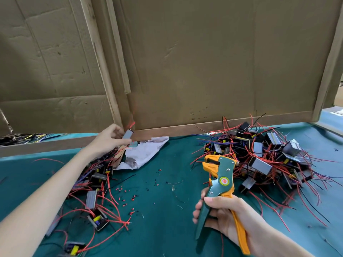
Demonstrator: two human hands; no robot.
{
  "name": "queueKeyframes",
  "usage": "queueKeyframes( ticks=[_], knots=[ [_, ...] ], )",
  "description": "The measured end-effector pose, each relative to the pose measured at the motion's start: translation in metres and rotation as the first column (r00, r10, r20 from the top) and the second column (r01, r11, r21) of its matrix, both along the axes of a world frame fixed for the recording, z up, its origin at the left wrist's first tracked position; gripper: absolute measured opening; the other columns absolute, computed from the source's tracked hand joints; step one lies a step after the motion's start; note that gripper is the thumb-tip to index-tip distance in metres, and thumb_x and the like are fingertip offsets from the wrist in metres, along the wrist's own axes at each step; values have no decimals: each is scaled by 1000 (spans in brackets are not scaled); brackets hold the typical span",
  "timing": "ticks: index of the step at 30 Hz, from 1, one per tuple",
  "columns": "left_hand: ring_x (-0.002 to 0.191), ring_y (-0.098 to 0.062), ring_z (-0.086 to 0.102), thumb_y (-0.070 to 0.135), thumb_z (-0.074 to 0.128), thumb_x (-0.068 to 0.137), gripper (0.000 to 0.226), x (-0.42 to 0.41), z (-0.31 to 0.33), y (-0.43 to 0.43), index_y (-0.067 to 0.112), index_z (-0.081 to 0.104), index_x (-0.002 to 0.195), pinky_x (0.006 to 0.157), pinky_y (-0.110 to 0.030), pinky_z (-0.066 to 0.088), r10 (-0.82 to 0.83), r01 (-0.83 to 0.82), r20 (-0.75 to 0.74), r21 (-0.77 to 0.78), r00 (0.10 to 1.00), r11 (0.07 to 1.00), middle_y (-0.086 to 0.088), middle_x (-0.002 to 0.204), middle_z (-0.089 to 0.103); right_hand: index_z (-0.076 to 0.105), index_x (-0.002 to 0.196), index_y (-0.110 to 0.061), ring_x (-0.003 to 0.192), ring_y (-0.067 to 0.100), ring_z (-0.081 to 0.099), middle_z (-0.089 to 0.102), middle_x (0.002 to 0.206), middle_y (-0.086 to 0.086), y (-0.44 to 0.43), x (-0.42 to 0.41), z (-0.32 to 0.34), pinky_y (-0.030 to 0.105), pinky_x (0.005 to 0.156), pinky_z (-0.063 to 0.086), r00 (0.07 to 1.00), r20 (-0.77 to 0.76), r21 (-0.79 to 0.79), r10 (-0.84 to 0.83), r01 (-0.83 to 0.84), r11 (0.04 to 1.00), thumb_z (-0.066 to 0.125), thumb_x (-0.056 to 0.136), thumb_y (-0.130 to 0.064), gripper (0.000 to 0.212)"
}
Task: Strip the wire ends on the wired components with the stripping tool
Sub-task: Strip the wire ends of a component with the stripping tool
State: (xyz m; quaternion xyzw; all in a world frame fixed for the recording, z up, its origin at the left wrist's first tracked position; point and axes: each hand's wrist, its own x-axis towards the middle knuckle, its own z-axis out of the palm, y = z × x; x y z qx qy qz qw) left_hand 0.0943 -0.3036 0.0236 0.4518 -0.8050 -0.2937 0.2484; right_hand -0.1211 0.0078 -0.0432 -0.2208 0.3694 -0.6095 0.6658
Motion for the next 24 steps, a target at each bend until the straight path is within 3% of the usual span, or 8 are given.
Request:
queueKeyframes(
  ticks=[2, 5, 8, 12, 14, 17, 21, 24],
  knots=[
    [90, -13, 61, 34, 75, 81, 39, -6, 6, 25, 27, 51, 111, 79, -27, 42, -111, 109, 49, 38, 993, 993, -1, 98, 65, 63, 87, 4, 74, 41, 65, 60, 81, 27, 0, 0, -1, 48, 69, 57, 1000, -1, -1, -4, 4, 1000, 80, 52, -1, 39],
    [71, 3, 59, 31, 74, 82, 34, -20, 2, 64, 30, 59, 112, 64, -10, 41, -177, 187, 150, -54, 973, 981, 2, 94, 66, 62, 90, 4, 74, 41, 65, 60, 82, 27, 1, 1, -1, 48, 69, 57, 1000, 1, -13, -12, 12, 1000, 80, 54, -1, 41],
    [85, -15, 60, 41, 70, 82, 24, -35, -15, 95, 29, 64, 101, 74, -24, 44, -186, 251, 404, -115, 896, 961, 5, 93, 66, 61, 91, 3, 74, 41, 65, 61, 82, 27, 2, 1, 0, 47, 69, 57, 1000, 0, -28, -15, 14, 1000, 78, 58, 0, 37],
    [103, -18, 57, 50, 62, 83, 42, -46, -37, 119, 25, 59, 116, 84, -31, 45, -157, 305, 677, -105, 719, 946, 2, 113, 61, 63, 90, 3, 74, 41, 65, 61, 82, 27, 4, 1, 2, 47, 69, 57, 1000, -31, -44, 0, -2, 999, 78, 57, -1, 37],
    [108, -19, 54, 56, 57, 84, 46, -49, -39, 125, 26, 58, 119, 87, -33, 43, -128, 303, 687, -139, 715, 943, 1, 115, 58, 65, 89, 3, 75, 41, 65, 61, 82, 27, 4, 2, 2, 47, 70, 57, 998, -56, -50, 7, -10, 999, 78, 58, -2, 35],
    [107, -20, 55, 49, 54, 89, 44, -53, -33, 130, 28, 53, 128, 85, -32, 45, -169, 260, 632, -52, 756, 964, -1, 117, 59, 66, 88, 3, 75, 41, 65, 61, 83, 28, 3, 1, 1, 47, 71, 57, 998, -57, -50, 2, -5, 999, 80, 58, -2, 34],
    [78, -18, 54, 35, 57, 90, 54, -52, -18, 132, 24, 35, 139, 64, -31, 41, -168, 208, 735, 37, 657, 977, 1, 90, 55, 69, 86, 3, 76, 41, 65, 61, 82, 28, 1, 0, -1, 48, 71, 56, 1000, -24, -47, -1, 0, 999, 81, 56, -1, 33],
    [72, -17, 57, 24, 61, 89, 46, -49, -10, 133, 21, 41, 130, 69, -35, 47, -229, 218, 731, 112, 642, 969, 0, 85, 61, 69, 86, 3, 77, 42, 64, 61, 83, 28, 0, 0, -2, 48, 72, 56, 1000, -28, -44, 0, -1, 999, 81, 57, -1, 32]
  ],
)
